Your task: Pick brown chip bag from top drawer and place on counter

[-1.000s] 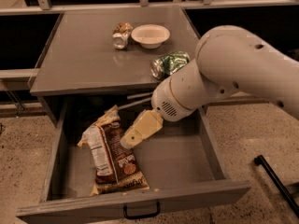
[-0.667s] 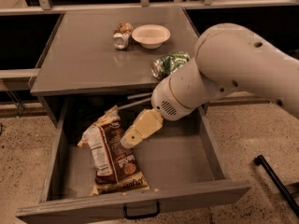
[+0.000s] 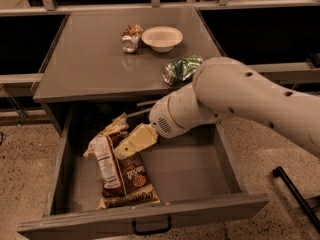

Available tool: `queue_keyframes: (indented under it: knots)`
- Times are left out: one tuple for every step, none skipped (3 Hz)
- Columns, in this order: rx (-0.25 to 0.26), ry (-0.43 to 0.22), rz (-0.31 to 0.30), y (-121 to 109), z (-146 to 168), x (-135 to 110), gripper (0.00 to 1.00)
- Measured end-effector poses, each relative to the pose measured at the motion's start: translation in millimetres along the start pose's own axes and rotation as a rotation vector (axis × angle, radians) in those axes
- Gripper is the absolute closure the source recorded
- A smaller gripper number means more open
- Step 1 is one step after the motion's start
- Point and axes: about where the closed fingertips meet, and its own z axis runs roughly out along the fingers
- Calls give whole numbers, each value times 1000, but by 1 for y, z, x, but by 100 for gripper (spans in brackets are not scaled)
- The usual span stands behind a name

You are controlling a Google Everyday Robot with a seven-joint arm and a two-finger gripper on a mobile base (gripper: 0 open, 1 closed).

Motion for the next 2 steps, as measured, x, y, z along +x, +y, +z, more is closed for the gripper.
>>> queue_keyframes:
  knots:
    - [66,-29,17,-4,27,-4,0]
    - [153,-3,20,-13,53,8,0]
